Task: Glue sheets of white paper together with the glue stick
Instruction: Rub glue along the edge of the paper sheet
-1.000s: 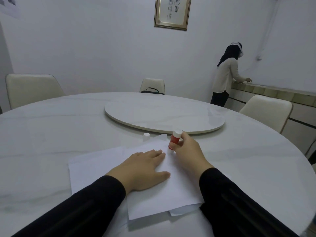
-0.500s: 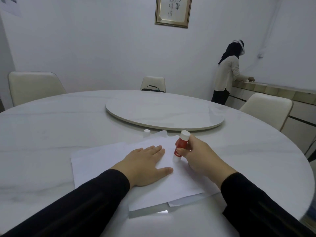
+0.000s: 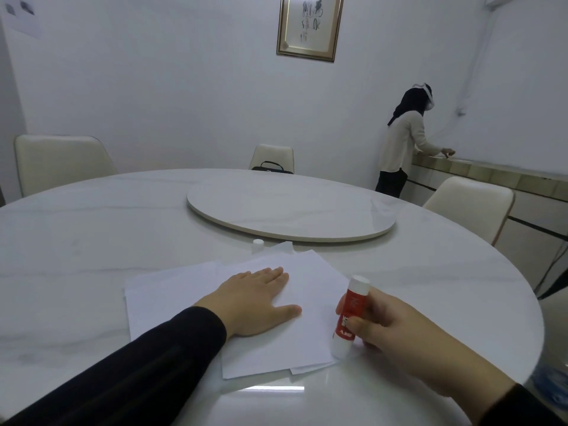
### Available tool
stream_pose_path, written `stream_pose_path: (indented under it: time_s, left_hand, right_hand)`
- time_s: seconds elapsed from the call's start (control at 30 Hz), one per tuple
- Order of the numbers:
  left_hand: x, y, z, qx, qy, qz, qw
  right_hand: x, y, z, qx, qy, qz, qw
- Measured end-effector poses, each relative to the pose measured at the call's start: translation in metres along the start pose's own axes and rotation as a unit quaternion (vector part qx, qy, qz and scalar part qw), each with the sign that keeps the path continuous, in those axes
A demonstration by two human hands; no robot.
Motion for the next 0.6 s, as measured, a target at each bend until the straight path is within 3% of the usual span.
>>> stream_pose_path:
  time_s: [0.07,0.13,0.37,0.5,0.6]
  left_hand:
    - [0.003,0.001,-0.003,0.009,0.009,0.003,1.000]
    - [0.007,0.002,-0.010,0.028,0.005,0.016,0.999]
    - [0.016,0.012,-0.025,0.066,0.020,0.029,0.997]
    - [0.019,0.014,-0.031,0.091,0.008,0.028,0.995]
    - [0.019,0.019,-0.044,0.121,0.033,0.020,0.992]
  right_hand:
    - [0.009,0.003,0.012,-0.033,-0.182,0.029,0.982]
    - [0.026,0.004,0.026,-0.051,-0.290,0.097,0.951]
    - [0.042,0.010,0.027,-0.088,-0.400,0.168,0.897]
    - [0.043,-0.012,-0.038,0.022,-0.520,0.116,0.846]
    - [0.031,-0.052,-0.073,0.057,-0.516,0.101,0.849]
Point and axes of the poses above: each hand's wrist, its own y-axis away from the middle knuckle, its own x-axis out of the back of the hand, z = x × y, the point moved 9 cm from there along -y, towards the middle knuckle, and after that the axes turned 10 degrees about -y, right-handed, at the moved point
